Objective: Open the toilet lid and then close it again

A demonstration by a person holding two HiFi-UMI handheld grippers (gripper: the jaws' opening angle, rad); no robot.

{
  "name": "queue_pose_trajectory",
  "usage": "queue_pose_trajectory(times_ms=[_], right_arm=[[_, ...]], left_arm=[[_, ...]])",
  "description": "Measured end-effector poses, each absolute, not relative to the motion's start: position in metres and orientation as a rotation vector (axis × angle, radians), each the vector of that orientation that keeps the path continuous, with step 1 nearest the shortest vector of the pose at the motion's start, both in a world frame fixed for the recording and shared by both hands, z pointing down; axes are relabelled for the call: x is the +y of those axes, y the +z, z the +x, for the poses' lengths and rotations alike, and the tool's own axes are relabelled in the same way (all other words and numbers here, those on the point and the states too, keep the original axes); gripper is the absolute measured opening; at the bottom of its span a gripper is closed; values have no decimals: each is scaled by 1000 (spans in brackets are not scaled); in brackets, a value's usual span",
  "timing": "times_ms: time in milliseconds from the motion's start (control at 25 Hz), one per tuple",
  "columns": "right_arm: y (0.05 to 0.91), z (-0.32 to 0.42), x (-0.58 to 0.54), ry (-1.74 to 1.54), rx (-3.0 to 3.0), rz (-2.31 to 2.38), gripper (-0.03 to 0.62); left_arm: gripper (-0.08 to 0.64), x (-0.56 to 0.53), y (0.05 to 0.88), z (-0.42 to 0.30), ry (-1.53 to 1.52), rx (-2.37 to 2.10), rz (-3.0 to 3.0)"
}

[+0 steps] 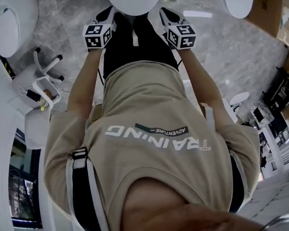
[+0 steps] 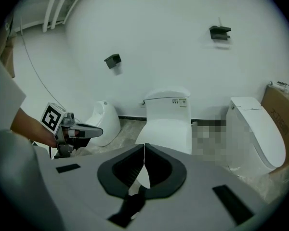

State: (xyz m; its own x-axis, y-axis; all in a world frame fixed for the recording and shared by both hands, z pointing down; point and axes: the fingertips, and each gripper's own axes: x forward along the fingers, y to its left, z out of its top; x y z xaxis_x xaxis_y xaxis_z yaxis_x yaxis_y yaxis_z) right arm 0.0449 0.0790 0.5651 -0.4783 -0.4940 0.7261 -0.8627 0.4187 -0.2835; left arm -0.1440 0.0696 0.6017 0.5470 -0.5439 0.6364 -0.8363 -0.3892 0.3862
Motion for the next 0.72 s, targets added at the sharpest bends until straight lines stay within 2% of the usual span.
queue_pose_trajectory(times_ms=[240,480,720], right_arm=[[653,38,83,1000,-2067,1079,14],[729,45,92,965,-2071,909,14],[789,55,109,959,-2034,790,14]], left_arm=[[5,100,697,-141,627,-1051,1910],[5,109,758,-115,800,-1027,1857],[5,119,822,-123,719,-1128,1595]])
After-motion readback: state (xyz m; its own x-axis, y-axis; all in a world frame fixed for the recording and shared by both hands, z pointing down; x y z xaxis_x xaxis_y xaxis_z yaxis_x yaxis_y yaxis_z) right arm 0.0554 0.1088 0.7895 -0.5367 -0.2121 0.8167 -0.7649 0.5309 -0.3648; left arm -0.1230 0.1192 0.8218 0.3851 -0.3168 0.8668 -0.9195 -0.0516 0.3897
